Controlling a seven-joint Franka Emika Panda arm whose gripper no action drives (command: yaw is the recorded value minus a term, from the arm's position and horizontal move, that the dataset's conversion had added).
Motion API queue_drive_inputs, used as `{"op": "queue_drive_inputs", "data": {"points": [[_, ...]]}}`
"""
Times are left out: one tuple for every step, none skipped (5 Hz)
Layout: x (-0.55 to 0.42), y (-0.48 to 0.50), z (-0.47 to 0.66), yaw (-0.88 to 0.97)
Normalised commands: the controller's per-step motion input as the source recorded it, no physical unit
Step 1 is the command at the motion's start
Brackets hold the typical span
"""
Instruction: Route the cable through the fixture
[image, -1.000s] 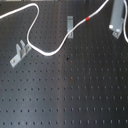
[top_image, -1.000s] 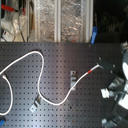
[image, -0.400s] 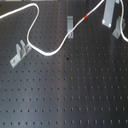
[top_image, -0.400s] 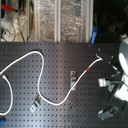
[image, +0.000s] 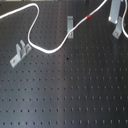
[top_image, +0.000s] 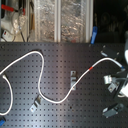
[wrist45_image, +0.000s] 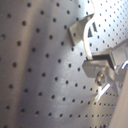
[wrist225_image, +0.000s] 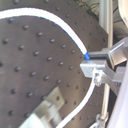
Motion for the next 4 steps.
{"op": "queue_drive_inputs", "data": {"points": [[0.182, -0.270, 0.00, 0.00], [0.205, -0.437, -0.01, 0.00], [-0.014, -0.025, 0.00, 0.00], [-0.407, 0.033, -0.04, 0.26]]}}
